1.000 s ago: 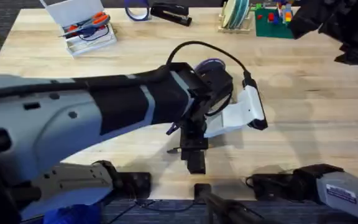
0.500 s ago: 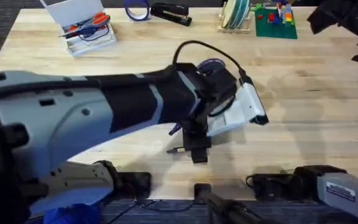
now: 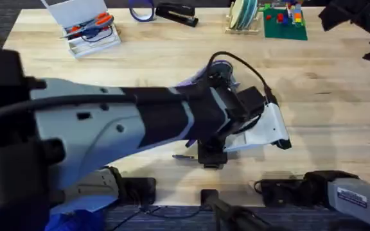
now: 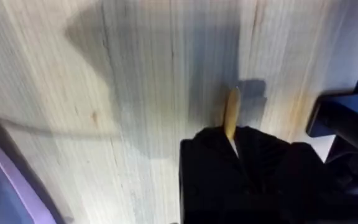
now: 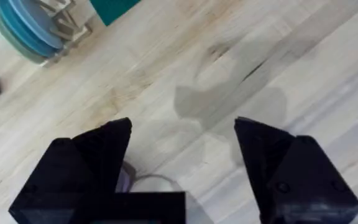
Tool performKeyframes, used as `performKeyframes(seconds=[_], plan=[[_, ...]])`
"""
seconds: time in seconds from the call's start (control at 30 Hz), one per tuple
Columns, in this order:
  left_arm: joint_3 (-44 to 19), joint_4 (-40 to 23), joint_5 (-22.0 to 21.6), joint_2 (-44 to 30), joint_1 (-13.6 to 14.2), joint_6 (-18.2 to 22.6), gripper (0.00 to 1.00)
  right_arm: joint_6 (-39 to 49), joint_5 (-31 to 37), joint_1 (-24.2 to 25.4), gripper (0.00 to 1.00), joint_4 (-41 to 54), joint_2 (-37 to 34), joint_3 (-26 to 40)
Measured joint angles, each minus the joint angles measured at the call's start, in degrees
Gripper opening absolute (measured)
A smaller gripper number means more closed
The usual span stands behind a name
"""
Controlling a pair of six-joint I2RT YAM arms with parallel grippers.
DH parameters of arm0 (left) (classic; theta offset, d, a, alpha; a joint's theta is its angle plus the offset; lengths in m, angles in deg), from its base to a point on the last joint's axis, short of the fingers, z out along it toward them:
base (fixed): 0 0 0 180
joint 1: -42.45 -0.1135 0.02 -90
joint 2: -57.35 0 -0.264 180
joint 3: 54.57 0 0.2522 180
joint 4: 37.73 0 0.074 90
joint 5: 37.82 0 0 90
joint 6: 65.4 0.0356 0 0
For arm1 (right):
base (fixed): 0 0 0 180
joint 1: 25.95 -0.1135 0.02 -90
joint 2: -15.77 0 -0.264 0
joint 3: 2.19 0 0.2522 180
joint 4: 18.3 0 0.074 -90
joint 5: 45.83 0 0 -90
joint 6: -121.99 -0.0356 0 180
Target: Unzip the bag, pick up the pens from the table one at a time and place them inside, then zip the bag closed.
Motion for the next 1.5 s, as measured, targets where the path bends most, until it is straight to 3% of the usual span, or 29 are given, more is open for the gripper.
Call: performKeyframes(seconds=[0.2, 0.4, 0.67, 0.93, 1.3, 1.5], plan=[[-0.76, -0.55, 0.04, -0.69, 0.00, -1.47, 0.054, 0.37, -1.86, 0.00, 0.996, -0.75, -0.02, 0.00], [-5.23, -6.08, 0.00, -4.08, -0.24, -2.44, 0.047, 0.85, -2.38, 0.00, 0.995, -0.81, 0.00, 0.00], [-16.88, -14.13, 0.16, -7.38, -2.90, -2.40, 0.041, 1.68, -2.41, 0.01, 0.996, -0.97, -0.01, 0.00], [-28.37, -17.77, -2.29, -7.35, -6.49, 0.55, 0.041, 1.70, -2.41, 1.46, 0.996, -0.97, 0.00, 0.00], [-32.34, -3.58, -5.21, -7.36, -16.33, 4.50, 0.041, 1.70, -2.41, 1.79, 0.996, -0.97, 0.00, 0.00], [-32.34, 4.42, -5.38, -7.35, -17.98, 5.30, 0.041, 2.53, -2.41, 1.79, 0.996, -0.97, 0.00, 0.00]])
